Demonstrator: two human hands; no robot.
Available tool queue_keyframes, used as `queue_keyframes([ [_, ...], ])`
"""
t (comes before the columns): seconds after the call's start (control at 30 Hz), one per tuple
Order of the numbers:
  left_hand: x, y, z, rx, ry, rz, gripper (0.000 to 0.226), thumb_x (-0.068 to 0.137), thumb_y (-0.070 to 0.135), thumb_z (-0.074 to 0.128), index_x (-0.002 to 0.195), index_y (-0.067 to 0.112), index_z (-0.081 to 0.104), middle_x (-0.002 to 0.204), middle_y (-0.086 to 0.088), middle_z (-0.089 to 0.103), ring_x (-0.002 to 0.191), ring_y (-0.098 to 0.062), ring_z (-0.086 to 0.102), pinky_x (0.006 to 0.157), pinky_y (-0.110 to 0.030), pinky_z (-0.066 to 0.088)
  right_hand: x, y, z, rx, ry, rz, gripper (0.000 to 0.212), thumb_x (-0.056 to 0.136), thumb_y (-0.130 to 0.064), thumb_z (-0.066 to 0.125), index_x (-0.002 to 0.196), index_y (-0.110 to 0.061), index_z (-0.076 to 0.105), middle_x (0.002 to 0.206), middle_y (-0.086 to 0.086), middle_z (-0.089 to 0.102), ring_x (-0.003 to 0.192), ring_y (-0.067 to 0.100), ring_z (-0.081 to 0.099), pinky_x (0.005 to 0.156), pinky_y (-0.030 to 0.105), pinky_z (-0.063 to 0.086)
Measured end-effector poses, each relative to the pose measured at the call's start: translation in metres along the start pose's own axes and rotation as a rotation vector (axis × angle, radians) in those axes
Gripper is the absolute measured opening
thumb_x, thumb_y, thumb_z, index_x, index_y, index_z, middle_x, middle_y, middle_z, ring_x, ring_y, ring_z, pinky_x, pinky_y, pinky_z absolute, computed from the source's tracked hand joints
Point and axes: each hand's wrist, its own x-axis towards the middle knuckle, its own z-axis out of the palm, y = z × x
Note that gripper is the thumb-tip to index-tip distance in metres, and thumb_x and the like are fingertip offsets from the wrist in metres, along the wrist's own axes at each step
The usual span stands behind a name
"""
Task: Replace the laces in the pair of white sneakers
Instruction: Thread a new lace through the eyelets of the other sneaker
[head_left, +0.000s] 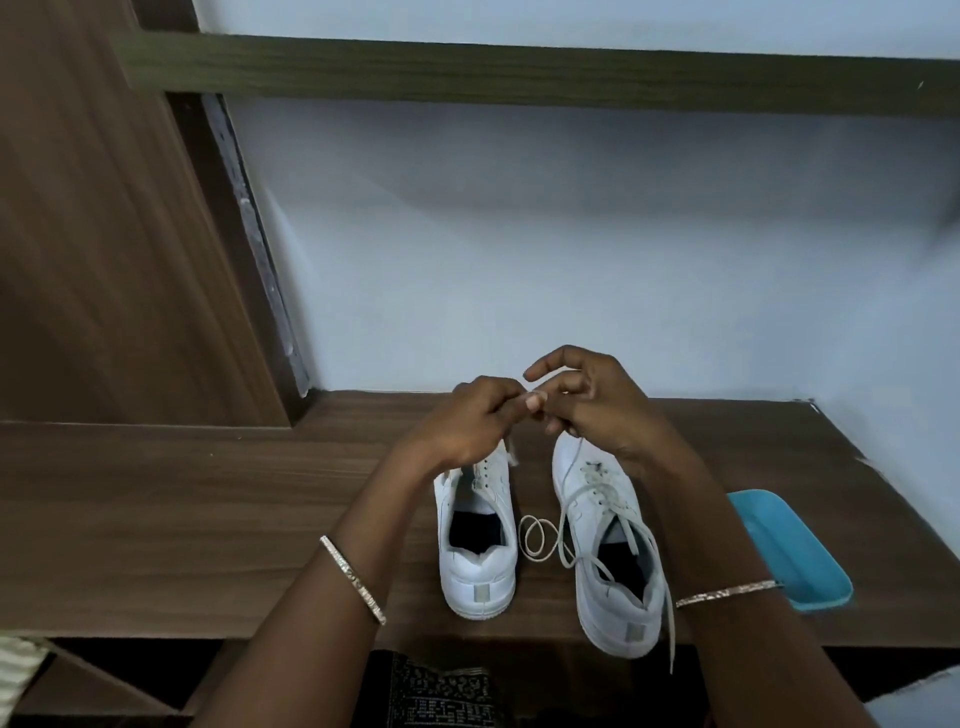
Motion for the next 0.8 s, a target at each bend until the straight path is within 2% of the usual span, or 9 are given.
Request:
queue_keyframes([
  [0.07,-0.001,-0.007,-0.004,0.023,0.026,-0.012,0.036,0.102,0.04,0.048,0.071,0.03,0.064,0.053,0.012,0.05,0.051,-0.004,0.041,0.056,-0.025,0.032,0.001,-0.001,-0.004,-0.036,0.01,-0.01,0.013,0.091,-0.009,0.069,0.102,-0.016,0.067,0.082,0.007,0.076,0.059,0.014,0.062,0.055,0.016,0.044],
  [0.13,-0.002,-0.019,-0.009,0.112,0.099,-0.039,0.037,0.102,0.036,0.047,0.071,0.026,0.064,0.052,0.022,0.055,0.05,-0.002,0.044,0.055,-0.023,0.032,-0.001,0.0,-0.011,-0.072,-0.007,-0.016,0.01,0.089,-0.017,0.074,0.099,-0.015,0.071,0.08,0.007,0.077,0.063,0.013,0.064,0.057,0.019,0.046],
  [0.17,-0.003,-0.027,-0.012,0.145,0.175,-0.069,0.038,0.102,0.035,0.047,0.072,0.022,0.064,0.053,0.023,0.055,0.05,-0.002,0.046,0.057,-0.025,0.033,-0.002,0.002,-0.015,-0.092,-0.016,-0.012,0.01,0.088,-0.018,0.075,0.098,-0.014,0.073,0.079,0.007,0.077,0.065,0.01,0.066,0.057,0.019,0.045],
  [0.27,-0.005,-0.057,-0.028,0.14,0.439,-0.241,0.039,0.102,0.035,0.048,0.071,0.017,0.065,0.049,0.011,0.052,0.05,-0.002,0.046,0.057,-0.029,0.033,-0.008,0.009,-0.03,-0.121,-0.013,0.02,0.009,0.088,-0.016,0.074,0.095,-0.011,0.077,0.079,0.007,0.076,0.056,-0.001,0.06,0.054,0.015,0.043],
  [0.4,-0.015,-0.091,-0.052,0.111,0.633,-0.428,0.041,0.102,0.036,0.048,0.072,0.017,0.068,0.07,0.002,0.064,0.068,-0.02,0.056,0.064,-0.029,0.035,-0.015,0.019,-0.05,-0.125,0.053,0.036,0.008,0.086,-0.018,0.076,0.091,-0.012,0.079,0.079,0.008,0.076,0.054,0.001,0.053,0.055,0.016,0.043],
  [0.57,-0.023,-0.115,-0.063,0.2,0.664,-0.626,0.037,0.101,0.035,0.046,0.089,0.013,0.074,0.101,-0.015,0.071,0.096,-0.036,0.064,0.078,-0.036,0.047,-0.013,0.027,-0.058,-0.113,0.223,0.022,0.003,0.085,-0.017,0.077,0.087,-0.015,0.079,0.077,0.003,0.077,0.069,0.014,0.066,0.06,0.023,0.049],
  [0.67,-0.02,-0.099,-0.049,0.13,0.548,-0.487,0.036,0.097,0.039,0.056,0.118,0.012,0.065,0.113,-0.012,0.07,0.103,-0.028,0.065,0.08,-0.031,0.044,-0.006,0.026,-0.044,-0.178,0.278,0.003,0.002,0.086,-0.018,0.076,0.085,-0.018,0.078,0.073,-0.003,0.076,0.063,-0.001,0.065,0.056,0.018,0.048],
  [0.73,-0.018,-0.071,-0.035,0.01,0.469,-0.298,0.036,0.096,0.039,0.059,0.126,0.019,0.059,0.089,-0.005,0.071,0.08,-0.012,0.064,0.073,-0.026,0.045,-0.004,0.023,-0.028,-0.258,0.243,-0.03,0.003,0.086,-0.02,0.076,0.084,-0.02,0.078,0.071,-0.011,0.074,0.063,-0.005,0.063,0.058,0.017,0.049],
  [0.8,-0.015,-0.04,-0.02,-0.02,0.307,-0.108,0.028,0.097,0.039,0.057,0.122,0.028,0.062,0.061,0.0,0.056,0.055,-0.003,0.049,0.06,-0.018,0.041,-0.002,0.019,-0.013,-0.323,0.201,-0.082,0.003,0.085,-0.022,0.077,0.083,-0.022,0.079,0.069,-0.018,0.071,0.068,-0.004,0.062,0.065,0.02,0.05],
])
